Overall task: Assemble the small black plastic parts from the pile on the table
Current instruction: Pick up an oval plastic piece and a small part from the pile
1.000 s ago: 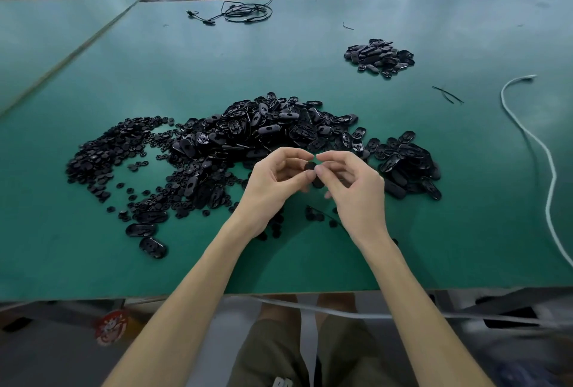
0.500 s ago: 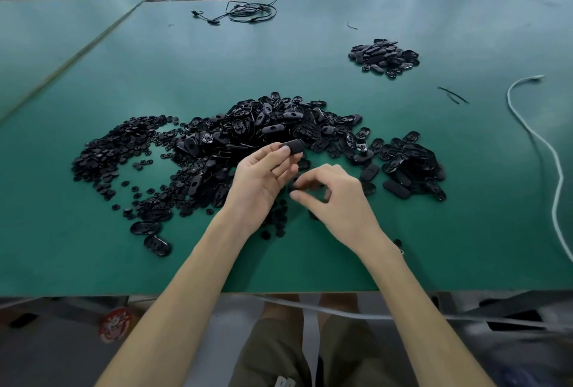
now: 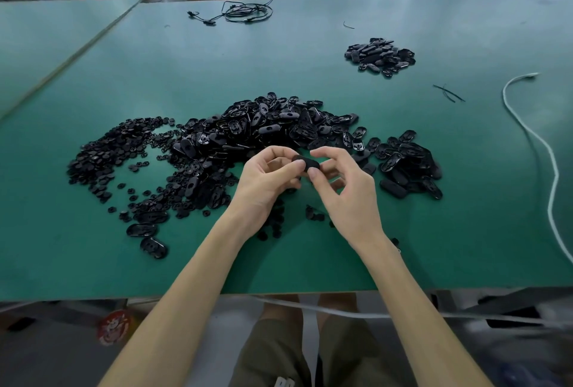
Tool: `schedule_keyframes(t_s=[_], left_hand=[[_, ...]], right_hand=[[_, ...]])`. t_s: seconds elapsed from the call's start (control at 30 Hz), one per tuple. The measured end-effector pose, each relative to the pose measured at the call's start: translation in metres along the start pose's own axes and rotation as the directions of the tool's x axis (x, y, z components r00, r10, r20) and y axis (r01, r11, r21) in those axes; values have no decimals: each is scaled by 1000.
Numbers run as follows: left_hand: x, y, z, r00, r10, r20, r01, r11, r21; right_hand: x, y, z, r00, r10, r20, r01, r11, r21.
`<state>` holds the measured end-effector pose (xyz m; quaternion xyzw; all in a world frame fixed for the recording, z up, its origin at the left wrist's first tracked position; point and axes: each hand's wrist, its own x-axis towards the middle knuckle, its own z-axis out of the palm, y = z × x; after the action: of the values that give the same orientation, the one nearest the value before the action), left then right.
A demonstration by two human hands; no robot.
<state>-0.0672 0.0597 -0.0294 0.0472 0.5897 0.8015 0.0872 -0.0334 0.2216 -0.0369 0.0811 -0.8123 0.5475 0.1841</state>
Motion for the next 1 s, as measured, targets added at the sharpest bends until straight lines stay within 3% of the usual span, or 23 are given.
schedule_keyframes(t_s=[0.13,0.23,0.33,0.4,0.6,1.0], left_hand=[[-1,-1,2,1000,31,1,-31,999,19],[0,-1,4,999,34,-24,-34,999,8],[0,-1,3,999,24,-22,-23,999,25],[-1,-1,2,1000,24,-4,-24,998,54],[-3,1,2,1000,24,1,-24,997,70],[-2,1,1,1000,19,18,-21,997,77]], right_hand=[[0,-3,-1,999,-22,-48,22,1000,4],[1,-5,-3,973,34,-228,-26,999,39],[3,-3,-9,869,221,-443,-142,968,205],[5,-2,-13,798,324,-509,-203,938,279],[7,3,-14,793,414,-448,-282,900,332],[6,-1,-14,797,351,-490,-279,936,216]])
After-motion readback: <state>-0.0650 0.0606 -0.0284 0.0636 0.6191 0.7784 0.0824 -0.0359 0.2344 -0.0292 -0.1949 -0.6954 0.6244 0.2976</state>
